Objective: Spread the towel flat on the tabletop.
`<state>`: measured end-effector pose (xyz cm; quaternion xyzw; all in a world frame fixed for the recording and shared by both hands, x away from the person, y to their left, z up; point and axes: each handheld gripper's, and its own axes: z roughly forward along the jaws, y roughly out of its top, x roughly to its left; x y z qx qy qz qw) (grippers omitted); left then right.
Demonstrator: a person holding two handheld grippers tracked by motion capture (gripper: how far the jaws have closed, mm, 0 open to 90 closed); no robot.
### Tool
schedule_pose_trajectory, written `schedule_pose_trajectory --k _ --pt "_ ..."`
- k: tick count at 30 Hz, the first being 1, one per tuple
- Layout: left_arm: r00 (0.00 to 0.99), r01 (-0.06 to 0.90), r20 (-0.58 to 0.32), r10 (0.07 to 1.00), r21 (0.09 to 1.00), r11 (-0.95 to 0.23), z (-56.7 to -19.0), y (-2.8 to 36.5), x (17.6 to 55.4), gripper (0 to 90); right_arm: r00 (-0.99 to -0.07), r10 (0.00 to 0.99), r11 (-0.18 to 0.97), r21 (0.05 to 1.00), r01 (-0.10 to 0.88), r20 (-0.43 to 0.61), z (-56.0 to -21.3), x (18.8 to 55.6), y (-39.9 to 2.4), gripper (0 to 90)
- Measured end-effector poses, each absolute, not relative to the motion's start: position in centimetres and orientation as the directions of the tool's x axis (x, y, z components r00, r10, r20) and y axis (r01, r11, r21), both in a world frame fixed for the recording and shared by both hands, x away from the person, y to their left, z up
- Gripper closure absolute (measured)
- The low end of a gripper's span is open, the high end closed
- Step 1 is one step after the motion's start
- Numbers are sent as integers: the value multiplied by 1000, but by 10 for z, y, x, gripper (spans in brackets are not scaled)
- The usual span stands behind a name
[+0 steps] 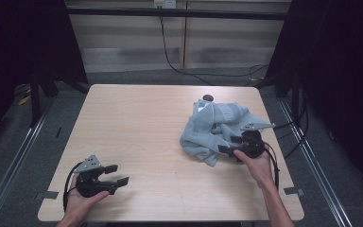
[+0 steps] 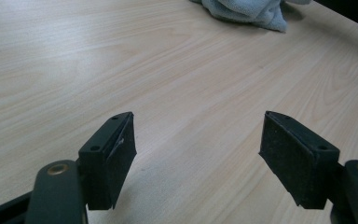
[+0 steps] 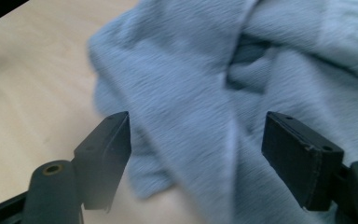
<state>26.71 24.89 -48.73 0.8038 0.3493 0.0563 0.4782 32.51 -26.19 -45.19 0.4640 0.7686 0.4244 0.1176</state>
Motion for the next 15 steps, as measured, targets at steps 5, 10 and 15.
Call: schedule_pose_trajectory --k 5,10,15 --pt "754 503 -241 610 810 -302 -487 249 267 263 -508 830 170 765 621 229 -468 353 -269 167" --pt "755 502 -239 611 811 -302 -487 250 267 262 -522 821 188 751 633 234 -478 365 -266 133" --pt "758 494 -238 608 818 -296 -485 251 265 260 -523 809 174 740 649 269 -500 370 -259 147"
